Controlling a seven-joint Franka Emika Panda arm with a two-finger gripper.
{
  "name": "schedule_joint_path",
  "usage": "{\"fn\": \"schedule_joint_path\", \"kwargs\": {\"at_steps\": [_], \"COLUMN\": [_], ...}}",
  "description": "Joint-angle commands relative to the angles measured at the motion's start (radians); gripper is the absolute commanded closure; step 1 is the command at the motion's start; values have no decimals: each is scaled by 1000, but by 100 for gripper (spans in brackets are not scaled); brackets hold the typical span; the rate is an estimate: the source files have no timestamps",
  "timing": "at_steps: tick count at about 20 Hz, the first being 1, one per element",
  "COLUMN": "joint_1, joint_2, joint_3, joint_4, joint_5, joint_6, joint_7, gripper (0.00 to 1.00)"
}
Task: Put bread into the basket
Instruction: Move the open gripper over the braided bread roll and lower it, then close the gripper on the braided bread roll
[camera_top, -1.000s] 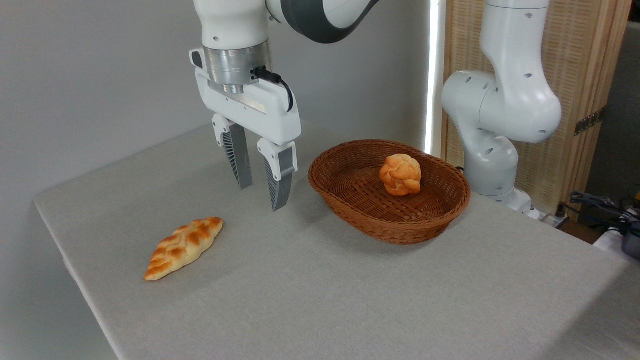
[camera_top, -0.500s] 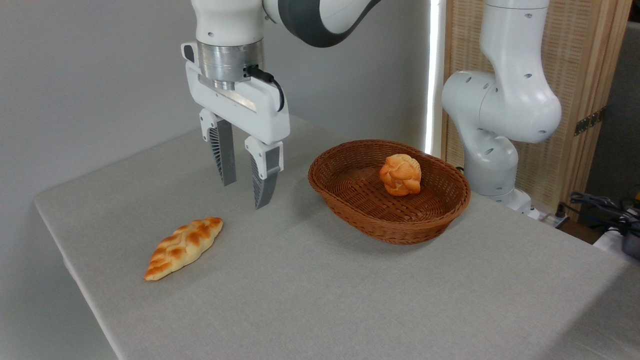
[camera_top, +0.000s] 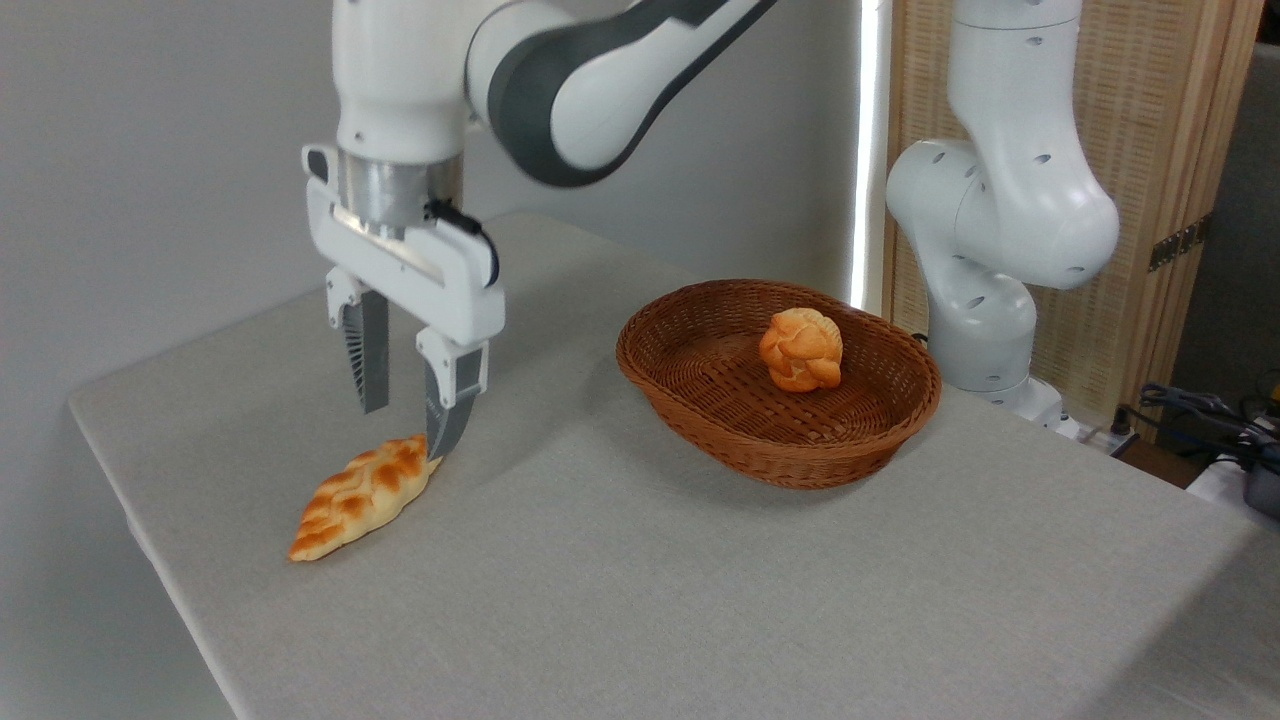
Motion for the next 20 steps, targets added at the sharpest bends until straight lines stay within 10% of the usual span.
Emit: {"fn": "schedule_joint_path", "kwargs": {"at_steps": [1, 20], "joint_1": [-42, -73], "joint_2": [69, 210], "joint_3": [5, -45], "joint_4": [8, 17], "joint_5": [0, 0], "joint_6": [103, 223], "joint_7": [-85, -90], "gripper": [0, 0]}}
